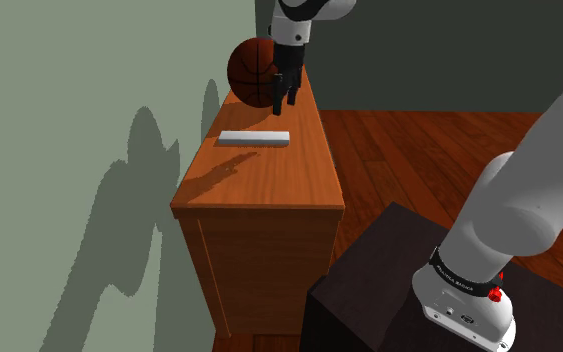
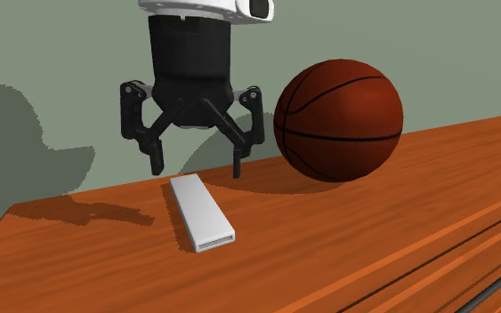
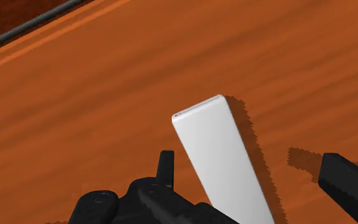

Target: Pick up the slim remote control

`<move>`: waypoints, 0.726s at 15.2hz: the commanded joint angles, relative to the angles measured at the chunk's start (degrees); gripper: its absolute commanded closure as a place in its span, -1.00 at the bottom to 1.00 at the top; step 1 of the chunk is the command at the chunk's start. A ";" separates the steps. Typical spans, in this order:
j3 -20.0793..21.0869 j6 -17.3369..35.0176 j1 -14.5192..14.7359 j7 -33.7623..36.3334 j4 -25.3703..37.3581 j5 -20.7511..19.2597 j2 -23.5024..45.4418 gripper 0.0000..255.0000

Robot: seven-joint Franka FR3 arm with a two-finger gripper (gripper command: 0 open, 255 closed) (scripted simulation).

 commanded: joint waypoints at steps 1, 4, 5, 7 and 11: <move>0.60 0.76 0.75 -2.30 3.13 -0.57 4.61 -1.00; 1.60 1.03 1.77 -5.40 8.43 -1.68 11.23 -1.00; 1.96 1.02 2.13 -6.37 10.29 -2.11 13.42 -1.00; 2.69 0.87 2.88 -8.24 14.11 -3.07 17.78 -1.00; 2.70 3.06 2.90 -8.30 12.41 -3.12 18.29 -1.00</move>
